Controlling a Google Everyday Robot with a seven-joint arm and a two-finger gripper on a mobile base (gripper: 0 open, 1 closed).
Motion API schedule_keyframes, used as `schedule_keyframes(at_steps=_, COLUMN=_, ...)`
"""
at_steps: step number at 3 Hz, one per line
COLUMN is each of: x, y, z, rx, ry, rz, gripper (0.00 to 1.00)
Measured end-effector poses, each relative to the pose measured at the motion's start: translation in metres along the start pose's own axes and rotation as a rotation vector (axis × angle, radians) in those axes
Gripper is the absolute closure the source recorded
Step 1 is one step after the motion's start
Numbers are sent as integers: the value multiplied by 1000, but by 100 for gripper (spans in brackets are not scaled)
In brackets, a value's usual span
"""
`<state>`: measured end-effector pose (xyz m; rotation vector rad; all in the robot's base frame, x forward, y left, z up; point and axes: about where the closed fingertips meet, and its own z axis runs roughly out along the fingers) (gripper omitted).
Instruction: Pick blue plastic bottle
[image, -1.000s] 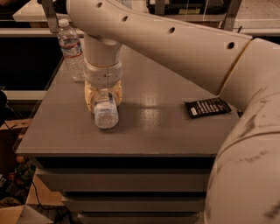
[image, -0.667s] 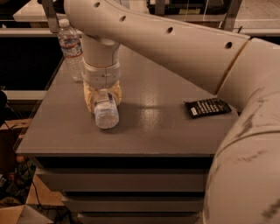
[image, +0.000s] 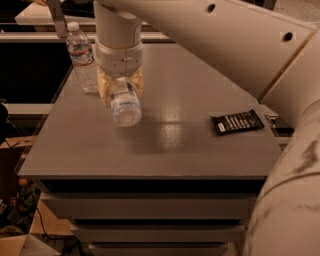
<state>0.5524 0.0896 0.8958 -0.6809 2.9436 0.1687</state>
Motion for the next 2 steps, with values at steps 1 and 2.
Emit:
schedule_keyframes(at_steps=1, x=-14, y=-6, z=-29, rx=-9, ry=-41, rz=-10, gripper=100)
schedule_keyframes(at_steps=2, x=-17, y=-7, z=-29, rx=-22, ry=-48, rz=-11, gripper=100)
